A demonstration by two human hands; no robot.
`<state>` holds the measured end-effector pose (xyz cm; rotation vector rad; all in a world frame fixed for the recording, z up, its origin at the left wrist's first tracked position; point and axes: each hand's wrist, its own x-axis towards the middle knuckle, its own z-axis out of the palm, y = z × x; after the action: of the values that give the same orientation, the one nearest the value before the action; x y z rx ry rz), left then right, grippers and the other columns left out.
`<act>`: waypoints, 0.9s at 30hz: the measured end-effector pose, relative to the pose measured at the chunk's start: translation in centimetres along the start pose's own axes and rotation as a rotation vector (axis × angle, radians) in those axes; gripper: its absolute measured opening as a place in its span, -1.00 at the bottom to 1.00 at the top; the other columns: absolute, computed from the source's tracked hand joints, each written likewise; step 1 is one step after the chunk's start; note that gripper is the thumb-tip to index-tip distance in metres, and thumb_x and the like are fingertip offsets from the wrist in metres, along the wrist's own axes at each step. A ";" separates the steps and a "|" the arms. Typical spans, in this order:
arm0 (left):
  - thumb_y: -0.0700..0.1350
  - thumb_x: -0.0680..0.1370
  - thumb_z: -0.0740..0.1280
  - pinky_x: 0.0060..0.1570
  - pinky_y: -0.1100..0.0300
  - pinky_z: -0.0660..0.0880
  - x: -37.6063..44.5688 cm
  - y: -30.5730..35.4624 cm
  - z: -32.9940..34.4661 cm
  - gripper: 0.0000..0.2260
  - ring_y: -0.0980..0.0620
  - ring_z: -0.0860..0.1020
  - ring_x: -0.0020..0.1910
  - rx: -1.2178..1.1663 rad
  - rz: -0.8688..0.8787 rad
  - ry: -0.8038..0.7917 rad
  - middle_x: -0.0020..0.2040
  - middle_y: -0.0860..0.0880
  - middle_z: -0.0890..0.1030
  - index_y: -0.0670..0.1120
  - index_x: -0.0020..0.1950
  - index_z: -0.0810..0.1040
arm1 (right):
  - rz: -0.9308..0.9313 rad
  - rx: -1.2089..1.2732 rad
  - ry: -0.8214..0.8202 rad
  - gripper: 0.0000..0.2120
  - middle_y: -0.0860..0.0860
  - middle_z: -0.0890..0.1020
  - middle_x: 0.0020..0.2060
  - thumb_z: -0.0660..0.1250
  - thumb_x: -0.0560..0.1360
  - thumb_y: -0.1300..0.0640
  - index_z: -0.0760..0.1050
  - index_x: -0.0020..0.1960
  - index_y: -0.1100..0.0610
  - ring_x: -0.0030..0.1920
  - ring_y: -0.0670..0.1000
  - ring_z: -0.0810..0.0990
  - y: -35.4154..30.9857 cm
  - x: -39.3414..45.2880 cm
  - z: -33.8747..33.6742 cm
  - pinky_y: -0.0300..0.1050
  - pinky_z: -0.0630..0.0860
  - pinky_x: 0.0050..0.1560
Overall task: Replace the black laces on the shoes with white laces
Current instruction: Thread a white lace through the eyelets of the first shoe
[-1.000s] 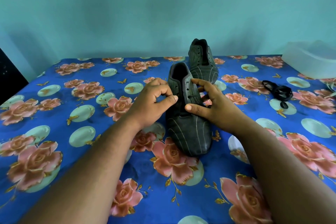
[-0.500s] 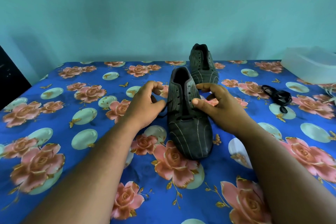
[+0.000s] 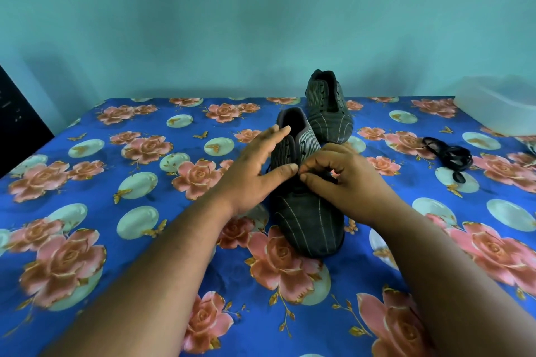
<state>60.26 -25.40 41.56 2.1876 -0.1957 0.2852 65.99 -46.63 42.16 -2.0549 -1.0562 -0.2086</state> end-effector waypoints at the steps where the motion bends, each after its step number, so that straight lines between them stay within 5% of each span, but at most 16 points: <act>1: 0.11 0.61 0.34 0.60 -0.04 0.14 0.0 0.0 0.0 -0.40 0.21 0.05 0.62 -0.001 -0.004 -0.004 0.64 0.18 0.12 0.29 0.60 0.18 | -0.006 -0.005 -0.001 -0.94 -0.12 0.58 -0.15 0.44 0.52 0.09 0.67 -0.04 -0.04 0.00 -0.04 0.55 0.0 0.0 0.1 -0.11 0.45 0.01; 8: 0.12 0.57 0.39 0.33 0.48 0.20 0.3 0.0 0.2 -0.44 0.25 0.24 0.53 -0.031 -0.009 0.049 0.58 0.16 0.28 0.20 0.55 0.31 | 0.013 -0.175 -0.056 -0.81 -0.14 0.53 -0.15 0.30 0.56 -0.10 0.68 -0.01 -0.12 -0.02 -0.03 0.41 -0.1 -0.1 0.4 -0.17 0.33 0.02; 11: 0.11 0.57 0.40 0.26 0.48 0.22 0.3 0.0 0.1 -0.46 0.26 0.29 0.47 -0.041 -0.021 0.055 0.54 0.20 0.32 0.19 0.53 0.33 | 0.064 -0.173 -0.127 -0.68 -0.11 0.48 -0.16 0.23 0.55 -0.27 0.68 0.00 -0.15 -0.03 -0.03 0.39 -0.5 0.0 0.5 -0.13 0.34 0.04; 17: 0.25 0.50 0.35 0.32 0.37 0.27 0.2 0.2 0.1 -0.37 0.32 0.28 0.48 -0.067 -0.033 0.048 0.55 0.21 0.31 0.20 0.55 0.30 | 0.221 0.120 -0.119 -0.94 -0.14 0.56 -0.09 0.47 0.53 -0.05 0.70 -0.06 -0.10 0.08 -0.01 0.54 -0.8 0.3 0.6 -0.02 0.50 0.15; 24: 0.09 0.57 0.41 0.16 0.68 0.20 0.1 0.4 0.1 -0.39 0.68 0.21 0.25 -0.071 -0.052 0.068 0.52 0.23 0.33 0.19 0.59 0.28 | 0.355 0.373 -0.104 -0.98 -0.04 0.62 -0.05 0.52 0.50 0.10 0.71 -0.09 0.04 -0.08 -0.17 0.62 -2.0 0.2 0.0 -0.38 0.51 -0.12; 27: 0.05 0.58 0.42 0.31 0.45 0.30 0.2 0.4 0.0 -0.41 0.55 0.30 0.31 -0.094 -0.049 0.077 0.49 0.22 0.38 0.18 0.58 0.31 | 0.409 0.411 -0.112 -0.98 -0.02 0.64 -0.03 0.50 0.52 0.12 0.71 -0.08 0.06 -0.07 -0.14 0.64 -2.2 0.3 -0.1 -0.36 0.54 -0.11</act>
<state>60.32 -25.61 41.95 2.0815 -0.1107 0.3257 64.54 -45.81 43.65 -1.8651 -0.6528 0.3113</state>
